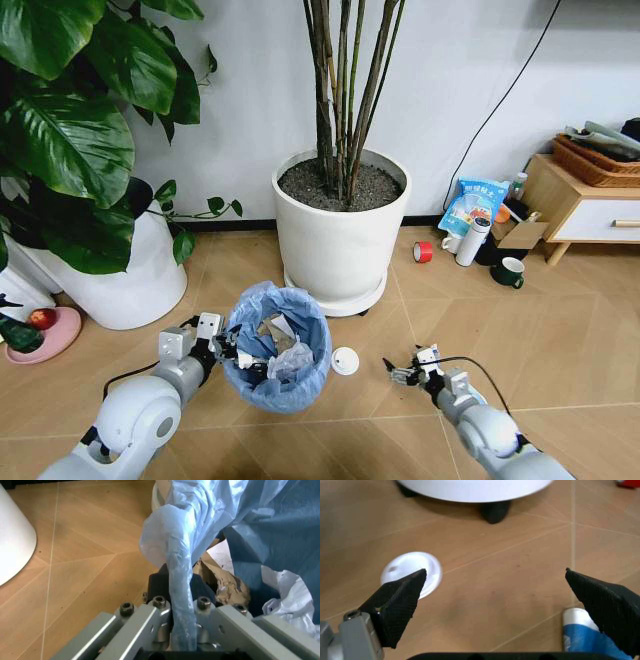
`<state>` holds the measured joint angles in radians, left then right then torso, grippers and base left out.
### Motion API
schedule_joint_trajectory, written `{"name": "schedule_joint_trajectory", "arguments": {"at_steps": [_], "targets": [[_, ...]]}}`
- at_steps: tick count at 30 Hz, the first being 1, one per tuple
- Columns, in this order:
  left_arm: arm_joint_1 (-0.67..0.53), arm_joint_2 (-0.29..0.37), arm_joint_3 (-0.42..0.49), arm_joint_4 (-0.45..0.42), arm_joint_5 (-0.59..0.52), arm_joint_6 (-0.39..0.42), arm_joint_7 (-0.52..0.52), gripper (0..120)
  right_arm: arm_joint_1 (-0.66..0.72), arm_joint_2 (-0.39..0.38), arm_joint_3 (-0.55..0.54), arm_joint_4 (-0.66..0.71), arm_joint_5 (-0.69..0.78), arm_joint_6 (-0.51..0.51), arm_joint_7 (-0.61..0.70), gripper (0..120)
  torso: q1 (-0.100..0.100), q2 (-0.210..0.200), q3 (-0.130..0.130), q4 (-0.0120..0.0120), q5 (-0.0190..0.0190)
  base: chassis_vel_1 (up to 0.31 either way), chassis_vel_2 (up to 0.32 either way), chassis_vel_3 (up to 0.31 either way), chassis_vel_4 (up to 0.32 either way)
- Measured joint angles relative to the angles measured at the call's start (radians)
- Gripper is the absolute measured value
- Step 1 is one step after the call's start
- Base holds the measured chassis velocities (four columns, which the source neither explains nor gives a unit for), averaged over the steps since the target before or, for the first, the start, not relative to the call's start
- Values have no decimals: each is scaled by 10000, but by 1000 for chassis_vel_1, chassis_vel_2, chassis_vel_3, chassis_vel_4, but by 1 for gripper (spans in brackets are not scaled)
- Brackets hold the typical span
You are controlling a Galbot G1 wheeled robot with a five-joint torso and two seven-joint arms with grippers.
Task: Pick up the trash bin and place the garbage on the floor into it.
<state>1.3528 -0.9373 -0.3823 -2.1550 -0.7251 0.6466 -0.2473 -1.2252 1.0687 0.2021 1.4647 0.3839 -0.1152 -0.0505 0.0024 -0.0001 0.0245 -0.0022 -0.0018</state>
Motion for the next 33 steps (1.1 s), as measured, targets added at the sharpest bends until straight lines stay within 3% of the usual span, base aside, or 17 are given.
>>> {"name": "schedule_joint_trajectory", "arguments": {"at_steps": [7,13,23,33], "targets": [[86,-79,-25,-78,34,0,16,0,195,65,666,-322,3,-154,621,100,0,0,0,-5,-2,0,0,0,0],[-13,8,90,-48,31,0,40,0,189,69,1329,-467,514,-1014,1298,100,0,0,-1,-5,-2,0,0,0,0],[-57,88,189,2,21,0,50,0,507,467,1478,-1326,969,-1487,1425,98,0,0,0,-4,-2,0,0,0,0],[-56,215,145,-57,-67,-8,51,0,900,1149,1426,-2156,1199,-1740,1423,59,0,0,0,-4,-1,0,0,0,0]]}}
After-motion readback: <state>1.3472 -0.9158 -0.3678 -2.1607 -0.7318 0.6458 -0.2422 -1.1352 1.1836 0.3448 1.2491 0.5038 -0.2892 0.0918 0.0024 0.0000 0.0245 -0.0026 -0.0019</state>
